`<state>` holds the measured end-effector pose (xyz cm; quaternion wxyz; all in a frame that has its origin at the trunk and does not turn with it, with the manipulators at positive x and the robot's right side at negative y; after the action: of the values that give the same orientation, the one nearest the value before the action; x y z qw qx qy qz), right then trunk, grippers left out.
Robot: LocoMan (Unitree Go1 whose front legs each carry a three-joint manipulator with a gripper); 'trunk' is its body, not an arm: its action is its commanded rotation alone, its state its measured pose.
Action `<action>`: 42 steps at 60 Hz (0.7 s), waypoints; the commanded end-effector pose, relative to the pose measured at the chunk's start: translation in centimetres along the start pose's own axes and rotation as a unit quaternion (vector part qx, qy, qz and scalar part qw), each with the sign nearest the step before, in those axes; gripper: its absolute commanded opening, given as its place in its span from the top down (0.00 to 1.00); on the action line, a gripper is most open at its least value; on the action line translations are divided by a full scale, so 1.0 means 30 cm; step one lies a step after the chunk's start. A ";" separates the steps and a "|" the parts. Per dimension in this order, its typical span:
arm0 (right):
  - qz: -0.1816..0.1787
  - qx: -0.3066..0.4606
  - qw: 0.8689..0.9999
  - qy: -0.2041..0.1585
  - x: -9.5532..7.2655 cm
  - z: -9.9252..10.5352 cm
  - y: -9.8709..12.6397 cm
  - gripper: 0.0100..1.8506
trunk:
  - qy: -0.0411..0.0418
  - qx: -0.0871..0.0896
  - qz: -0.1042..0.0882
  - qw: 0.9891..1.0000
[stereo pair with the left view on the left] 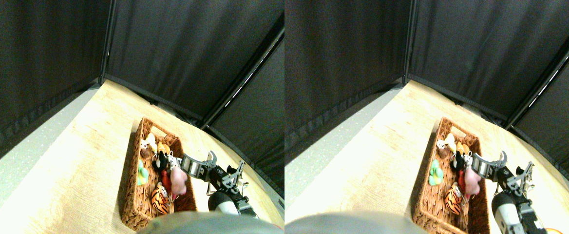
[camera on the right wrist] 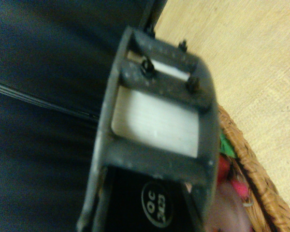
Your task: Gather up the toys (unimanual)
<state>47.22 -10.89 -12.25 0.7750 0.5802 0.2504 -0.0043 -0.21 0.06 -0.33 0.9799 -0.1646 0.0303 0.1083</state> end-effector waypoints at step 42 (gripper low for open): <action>0.044 -0.014 0.979 -0.196 -0.083 0.305 -0.132 0.84 | 0.015 0.068 -0.046 0.997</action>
<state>47.42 -19.55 -13.36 0.8107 0.5695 0.1022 -0.0897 -0.11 -0.13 -0.46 0.9882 -0.1245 0.0441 0.0779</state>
